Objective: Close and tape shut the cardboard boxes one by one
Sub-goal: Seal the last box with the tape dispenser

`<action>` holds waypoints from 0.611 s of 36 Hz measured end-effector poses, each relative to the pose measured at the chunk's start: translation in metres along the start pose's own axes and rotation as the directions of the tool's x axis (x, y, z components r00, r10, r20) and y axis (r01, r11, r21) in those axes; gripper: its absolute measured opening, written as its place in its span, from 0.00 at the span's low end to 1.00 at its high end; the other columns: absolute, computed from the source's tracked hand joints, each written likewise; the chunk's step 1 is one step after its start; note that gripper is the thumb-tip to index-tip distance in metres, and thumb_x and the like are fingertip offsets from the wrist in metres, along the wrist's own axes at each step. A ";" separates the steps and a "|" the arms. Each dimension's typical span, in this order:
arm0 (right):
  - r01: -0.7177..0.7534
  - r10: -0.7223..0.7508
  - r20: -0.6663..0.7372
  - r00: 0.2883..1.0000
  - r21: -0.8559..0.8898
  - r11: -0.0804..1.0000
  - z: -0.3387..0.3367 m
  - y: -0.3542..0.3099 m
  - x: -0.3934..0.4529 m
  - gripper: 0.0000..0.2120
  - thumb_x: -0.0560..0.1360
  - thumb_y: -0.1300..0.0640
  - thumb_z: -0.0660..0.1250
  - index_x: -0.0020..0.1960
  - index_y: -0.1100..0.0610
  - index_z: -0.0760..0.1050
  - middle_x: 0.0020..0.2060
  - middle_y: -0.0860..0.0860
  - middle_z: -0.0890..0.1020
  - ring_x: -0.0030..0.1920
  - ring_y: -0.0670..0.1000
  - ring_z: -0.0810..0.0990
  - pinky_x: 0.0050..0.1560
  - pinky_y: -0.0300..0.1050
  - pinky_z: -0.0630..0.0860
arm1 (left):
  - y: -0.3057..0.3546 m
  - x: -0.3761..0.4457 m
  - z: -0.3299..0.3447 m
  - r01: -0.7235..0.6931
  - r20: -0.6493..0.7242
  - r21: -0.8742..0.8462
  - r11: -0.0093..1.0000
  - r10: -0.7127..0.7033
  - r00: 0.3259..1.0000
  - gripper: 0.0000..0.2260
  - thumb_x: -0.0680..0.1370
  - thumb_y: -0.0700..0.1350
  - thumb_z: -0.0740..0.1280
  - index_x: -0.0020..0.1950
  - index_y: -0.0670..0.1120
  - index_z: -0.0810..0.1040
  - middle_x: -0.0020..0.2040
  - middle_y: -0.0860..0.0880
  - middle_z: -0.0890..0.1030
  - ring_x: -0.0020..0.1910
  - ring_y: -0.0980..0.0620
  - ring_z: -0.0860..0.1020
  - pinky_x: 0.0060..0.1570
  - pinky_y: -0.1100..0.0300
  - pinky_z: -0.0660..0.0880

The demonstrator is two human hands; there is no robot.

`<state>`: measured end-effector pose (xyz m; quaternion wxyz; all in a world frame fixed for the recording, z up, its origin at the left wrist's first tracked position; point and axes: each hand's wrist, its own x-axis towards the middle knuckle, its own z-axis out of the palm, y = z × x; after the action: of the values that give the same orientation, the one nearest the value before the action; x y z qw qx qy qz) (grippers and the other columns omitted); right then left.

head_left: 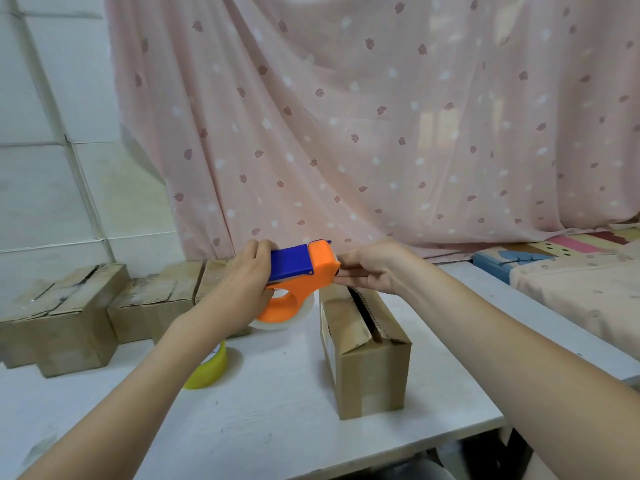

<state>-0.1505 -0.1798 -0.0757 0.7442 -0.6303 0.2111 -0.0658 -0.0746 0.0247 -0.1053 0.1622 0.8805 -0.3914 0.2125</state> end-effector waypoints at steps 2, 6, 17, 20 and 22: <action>0.007 -0.007 -0.016 1.000 -0.044 0.999 0.000 0.001 0.001 0.04 0.77 0.72 0.67 0.51 0.72 0.77 0.42 0.64 0.84 0.35 0.58 0.86 0.31 0.48 0.83 | -0.002 0.000 0.000 0.000 0.013 0.011 1.000 0.000 1.000 0.23 0.75 0.34 0.68 0.68 0.44 0.66 0.59 0.46 0.69 0.52 0.49 0.70 0.49 0.60 0.65; 0.025 -0.032 -0.041 0.999 -0.166 0.986 -0.003 0.001 -0.001 0.05 0.75 0.71 0.70 0.50 0.72 0.79 0.39 0.64 0.85 0.35 0.58 0.86 0.32 0.46 0.82 | -0.005 0.000 0.003 0.004 0.036 0.035 0.999 -0.006 0.999 0.24 0.73 0.34 0.67 0.67 0.45 0.66 0.57 0.46 0.70 0.52 0.46 0.72 0.49 0.57 0.67; 0.099 -0.126 -0.084 0.989 -0.268 0.958 -0.011 0.001 -0.007 0.08 0.75 0.72 0.70 0.52 0.76 0.78 0.39 0.66 0.84 0.32 0.58 0.85 0.34 0.47 0.84 | -0.006 0.000 0.009 0.005 0.057 0.100 0.995 -0.011 0.998 0.24 0.74 0.36 0.66 0.65 0.49 0.62 0.52 0.49 0.74 0.45 0.50 0.72 0.44 0.58 0.67; 0.116 -0.145 -0.077 0.986 -0.298 0.947 -0.016 0.000 -0.006 0.09 0.76 0.72 0.69 0.54 0.78 0.77 0.41 0.68 0.83 0.35 0.59 0.86 0.40 0.50 0.85 | -0.009 0.000 0.011 0.019 0.083 0.071 0.997 -0.024 0.996 0.25 0.73 0.35 0.67 0.65 0.49 0.63 0.54 0.48 0.74 0.48 0.49 0.73 0.47 0.55 0.73; 0.113 -0.143 -0.073 0.987 -0.320 0.941 -0.019 0.001 -0.006 0.09 0.76 0.73 0.68 0.54 0.79 0.76 0.40 0.67 0.82 0.35 0.59 0.85 0.39 0.50 0.85 | -0.011 -0.001 0.012 0.008 0.086 0.083 0.996 -0.016 0.996 0.25 0.72 0.35 0.66 0.65 0.49 0.64 0.53 0.48 0.74 0.49 0.48 0.73 0.49 0.53 0.74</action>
<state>-0.1636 -0.1947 -0.0777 0.6175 -0.7493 0.2126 -0.1096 -0.0640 0.0268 -0.1176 0.1096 0.8972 -0.3837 0.1890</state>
